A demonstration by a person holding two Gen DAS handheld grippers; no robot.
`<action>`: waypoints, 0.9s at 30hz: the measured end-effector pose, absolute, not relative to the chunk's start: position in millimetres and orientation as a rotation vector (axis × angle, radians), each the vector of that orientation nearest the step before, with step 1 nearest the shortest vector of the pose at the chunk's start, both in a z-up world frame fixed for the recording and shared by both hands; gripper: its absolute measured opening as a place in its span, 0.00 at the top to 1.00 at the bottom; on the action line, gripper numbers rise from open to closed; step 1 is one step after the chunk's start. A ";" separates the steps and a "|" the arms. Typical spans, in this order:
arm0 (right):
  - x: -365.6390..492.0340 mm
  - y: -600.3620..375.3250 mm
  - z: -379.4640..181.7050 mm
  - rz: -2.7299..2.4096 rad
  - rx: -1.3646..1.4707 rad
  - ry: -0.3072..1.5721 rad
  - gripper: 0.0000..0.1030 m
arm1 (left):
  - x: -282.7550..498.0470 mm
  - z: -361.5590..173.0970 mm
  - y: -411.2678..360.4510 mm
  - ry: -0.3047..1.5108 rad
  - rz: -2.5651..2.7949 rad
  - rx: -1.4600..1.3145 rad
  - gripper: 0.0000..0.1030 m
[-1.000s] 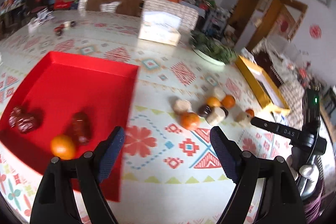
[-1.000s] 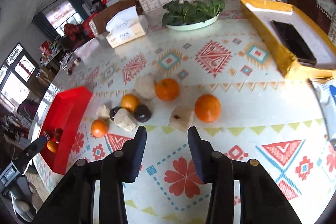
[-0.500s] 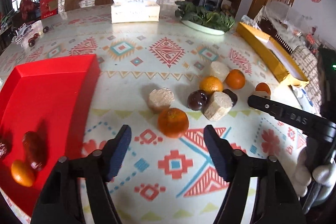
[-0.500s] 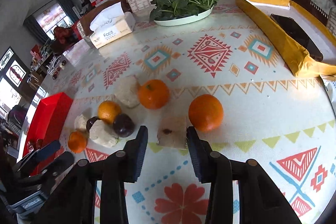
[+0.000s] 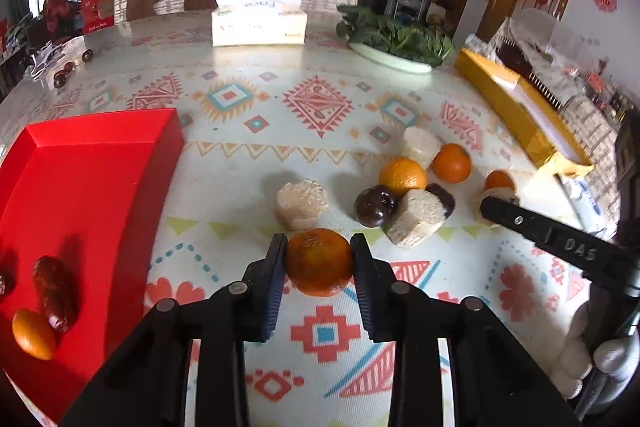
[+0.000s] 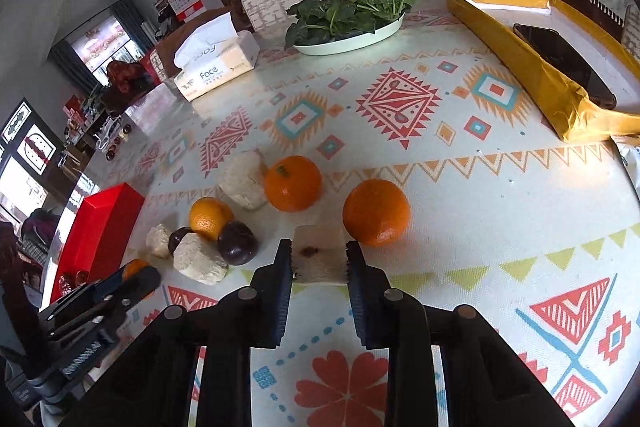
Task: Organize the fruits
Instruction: 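Grasp a beige cube with the right tool while the left tool grasps a mandarin orange, then place the beige cube and the orange into the red tray, opening both tools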
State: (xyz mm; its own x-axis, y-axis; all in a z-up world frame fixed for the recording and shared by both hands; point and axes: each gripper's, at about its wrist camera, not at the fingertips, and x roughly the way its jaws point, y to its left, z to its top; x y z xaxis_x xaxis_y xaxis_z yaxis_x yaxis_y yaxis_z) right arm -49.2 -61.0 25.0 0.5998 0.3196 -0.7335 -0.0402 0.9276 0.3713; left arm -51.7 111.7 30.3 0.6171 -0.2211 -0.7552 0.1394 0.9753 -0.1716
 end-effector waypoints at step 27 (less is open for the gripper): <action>-86.5 145.8 99.5 0.690 0.131 0.884 0.72 | -90.1 75.3 325.3 0.743 0.069 -0.379 0.70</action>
